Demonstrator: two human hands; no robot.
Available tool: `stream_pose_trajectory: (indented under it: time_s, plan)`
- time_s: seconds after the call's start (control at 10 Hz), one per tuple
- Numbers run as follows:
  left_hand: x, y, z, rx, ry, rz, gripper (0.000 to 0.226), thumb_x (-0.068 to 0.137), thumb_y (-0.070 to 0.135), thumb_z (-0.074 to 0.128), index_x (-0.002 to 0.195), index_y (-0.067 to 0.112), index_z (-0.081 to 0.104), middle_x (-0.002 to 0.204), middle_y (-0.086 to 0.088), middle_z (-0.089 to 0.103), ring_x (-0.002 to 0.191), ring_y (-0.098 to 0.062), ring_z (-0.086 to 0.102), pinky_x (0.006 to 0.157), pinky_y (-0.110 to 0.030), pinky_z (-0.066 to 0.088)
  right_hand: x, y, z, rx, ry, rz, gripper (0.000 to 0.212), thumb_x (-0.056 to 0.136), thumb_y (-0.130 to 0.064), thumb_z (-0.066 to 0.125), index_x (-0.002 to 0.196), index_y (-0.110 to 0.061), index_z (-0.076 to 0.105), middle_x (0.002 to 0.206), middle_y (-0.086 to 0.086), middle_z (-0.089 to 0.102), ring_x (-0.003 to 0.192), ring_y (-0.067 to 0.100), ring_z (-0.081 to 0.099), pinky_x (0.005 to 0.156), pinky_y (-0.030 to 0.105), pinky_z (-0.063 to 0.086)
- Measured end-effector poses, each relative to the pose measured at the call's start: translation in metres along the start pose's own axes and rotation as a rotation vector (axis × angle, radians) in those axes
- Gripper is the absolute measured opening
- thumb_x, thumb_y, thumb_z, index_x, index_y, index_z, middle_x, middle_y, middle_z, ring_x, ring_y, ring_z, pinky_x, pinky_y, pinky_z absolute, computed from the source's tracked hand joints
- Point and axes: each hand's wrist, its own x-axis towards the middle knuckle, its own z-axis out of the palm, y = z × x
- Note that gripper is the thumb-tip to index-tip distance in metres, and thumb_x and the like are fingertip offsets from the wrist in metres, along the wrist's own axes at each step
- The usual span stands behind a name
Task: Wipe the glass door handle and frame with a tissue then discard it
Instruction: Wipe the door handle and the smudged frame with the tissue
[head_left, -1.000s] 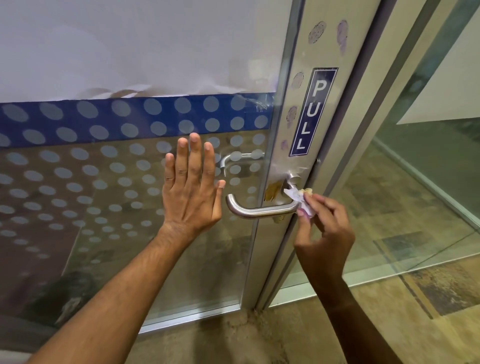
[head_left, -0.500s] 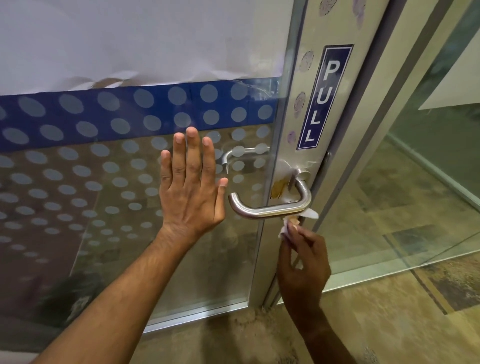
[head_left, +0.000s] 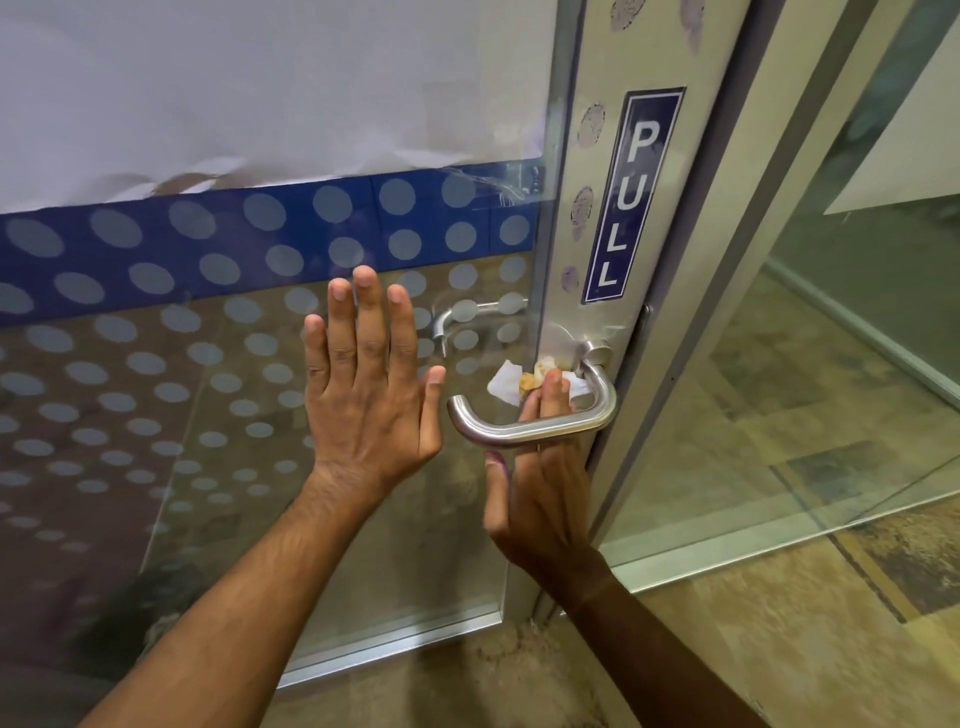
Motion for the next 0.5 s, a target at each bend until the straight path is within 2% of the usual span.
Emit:
stream_pose_trajectory:
  time_s: [0.1, 0.2, 0.3, 0.4, 0.5]
  plan:
    - [0.000, 0.000, 0.000, 0.001, 0.003, -0.002, 0.085, 0.096, 0.041, 0.037, 0.153, 0.011, -0.019, 0.158, -0.004, -0.034, 0.148, -0.021, -0.027, 0.122, -0.040, -0.015, 0.011, 0.007, 0.003, -0.020, -0.002, -0.048, 0.076, 0.086, -0.018, 0.052, 0.147, 0.009, 0.016, 0.161, 0.015, -0.003, 0.149, 0.037, 0.006, 0.120, 0.053, 0.012]
    - [-0.001, 0.000, 0.001, 0.008, 0.011, 0.003, 0.085, 0.096, 0.041, 0.037, 0.153, 0.011, -0.019, 0.158, -0.004, -0.034, 0.148, -0.021, -0.026, 0.122, -0.040, -0.015, 0.018, 0.014, 0.006, -0.047, 0.020, -0.083, 0.075, 0.087, -0.017, 0.049, 0.148, 0.008, 0.013, 0.161, 0.017, -0.007, 0.148, 0.039, 0.005, 0.119, 0.054, 0.009]
    - [0.000, 0.000, 0.002, 0.017, 0.016, 0.001, 0.085, 0.096, 0.040, 0.037, 0.153, 0.011, -0.018, 0.158, -0.004, -0.034, 0.148, -0.021, -0.026, 0.122, -0.040, -0.014, 0.015, 0.018, 0.010, -0.062, 0.022, -0.101, 0.081, 0.088, -0.018, 0.048, 0.153, -0.002, 0.002, 0.161, 0.016, -0.008, 0.148, 0.038, 0.005, 0.119, 0.056, 0.015]
    - [-0.001, 0.001, 0.001, 0.016, 0.013, -0.003, 0.085, 0.096, 0.041, 0.037, 0.153, 0.011, -0.019, 0.158, -0.004, -0.034, 0.148, -0.021, -0.026, 0.122, -0.040, -0.014, 0.000, 0.019, 0.015, -0.028, -0.029, -0.059, 0.083, 0.088, -0.018, 0.054, 0.154, -0.005, 0.005, 0.162, 0.015, -0.009, 0.149, 0.038, 0.003, 0.117, 0.057, 0.017]
    - [-0.001, 0.001, 0.001, 0.023, 0.013, 0.005, 0.086, 0.096, 0.041, 0.037, 0.153, 0.011, -0.018, 0.159, -0.004, -0.034, 0.149, -0.022, -0.026, 0.122, -0.041, -0.014, -0.013, 0.018, 0.020, 0.012, -0.119, 0.057, 0.069, 0.088, -0.024, 0.056, 0.146, 0.004, 0.033, 0.162, 0.016, -0.009, 0.149, 0.039, 0.003, 0.118, 0.057, 0.016]
